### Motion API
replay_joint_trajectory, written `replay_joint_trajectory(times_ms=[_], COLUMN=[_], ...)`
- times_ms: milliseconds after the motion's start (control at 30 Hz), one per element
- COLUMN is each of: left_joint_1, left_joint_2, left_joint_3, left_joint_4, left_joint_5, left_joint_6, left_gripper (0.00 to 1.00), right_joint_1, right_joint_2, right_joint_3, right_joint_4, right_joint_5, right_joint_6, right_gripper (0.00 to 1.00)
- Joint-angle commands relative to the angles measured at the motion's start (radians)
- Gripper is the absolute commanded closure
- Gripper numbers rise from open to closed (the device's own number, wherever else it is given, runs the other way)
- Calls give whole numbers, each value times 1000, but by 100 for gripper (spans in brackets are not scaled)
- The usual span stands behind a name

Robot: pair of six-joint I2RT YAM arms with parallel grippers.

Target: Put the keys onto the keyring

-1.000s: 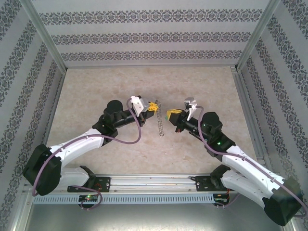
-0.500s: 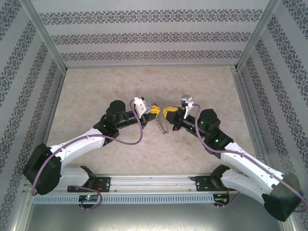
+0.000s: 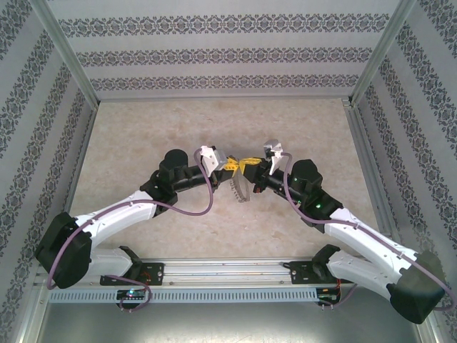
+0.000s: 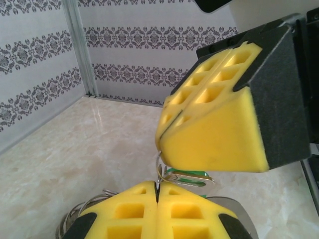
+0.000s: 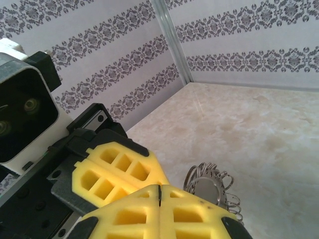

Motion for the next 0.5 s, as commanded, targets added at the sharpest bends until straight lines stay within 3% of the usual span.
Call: replay_joint_trajectory(times_ms=[0, 467], left_joint_1=[-16, -17], left_joint_2=[-15, -42], left_joint_3=[41, 39], left_joint_4=[14, 41], left_joint_5=[29, 60], left_joint_6=[-6, -41], left_gripper=[100, 100], right_joint_1=[12, -34], right_joint_2=[5, -30], right_joint_3=[21, -27], right_joint_4=[28, 14], right_joint_5=[31, 45], right_joint_6=[-31, -30], right_gripper=[100, 100])
